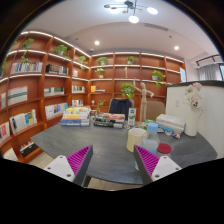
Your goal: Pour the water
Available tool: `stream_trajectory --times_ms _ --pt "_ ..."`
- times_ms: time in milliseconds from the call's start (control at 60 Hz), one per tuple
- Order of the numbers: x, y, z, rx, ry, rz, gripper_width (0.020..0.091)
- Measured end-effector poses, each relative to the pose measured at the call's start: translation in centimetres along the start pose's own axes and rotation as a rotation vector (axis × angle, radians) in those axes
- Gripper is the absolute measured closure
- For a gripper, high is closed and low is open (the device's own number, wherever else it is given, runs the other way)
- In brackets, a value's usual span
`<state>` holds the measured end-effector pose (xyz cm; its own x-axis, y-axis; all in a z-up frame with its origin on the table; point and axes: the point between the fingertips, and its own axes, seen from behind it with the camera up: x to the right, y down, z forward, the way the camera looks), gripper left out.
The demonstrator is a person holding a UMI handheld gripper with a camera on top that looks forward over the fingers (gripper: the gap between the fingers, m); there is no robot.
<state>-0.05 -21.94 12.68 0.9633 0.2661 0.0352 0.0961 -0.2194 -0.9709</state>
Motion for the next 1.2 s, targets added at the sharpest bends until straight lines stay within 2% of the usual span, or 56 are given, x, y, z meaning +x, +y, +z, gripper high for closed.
stream_trajectory --times_ms 167,183,200,317,633,683,733,833,867,967,983,1017,1033,1200 --pt "4.1 3.3 0.1 0.038 0.083 -0.024 0.0272" --pt "4.5 1.4 0.0 0.033 0.099 -0.026 0.0272" --pt "5.5 3.5 0.2 0.044 0.115 -0.026 0.0272" --pt "9.8 5.0 1.1 0.061 0.210 -0.016 0.0277" --pt "12.7 3.1 7.1 0.099 0.217 0.013 0.0281" --pt "12.7 3.1 8.0 0.097 0.214 0.021 0.0327" --pt "12.7 3.1 8.7 0.097 0.215 0.023 0.0406" --pt "12.9 3.3 9.6 0.099 0.223 0.009 0.0649" --pt "12.7 3.1 9.7 0.109 0.219 0.007 0.0651" --pt "12.6 3.1 9.6 0.119 0.227 0.003 0.0715" --pt "12.6 3.1 9.7 0.122 0.226 0.000 0.0759" --pt "12.4 3.0 9.7 0.126 0.221 -0.011 0.0773" --pt "12.4 3.0 9.8 0.127 0.218 -0.019 0.0803" --pt "11.9 2.9 9.8 0.129 0.202 -0.036 0.0802"
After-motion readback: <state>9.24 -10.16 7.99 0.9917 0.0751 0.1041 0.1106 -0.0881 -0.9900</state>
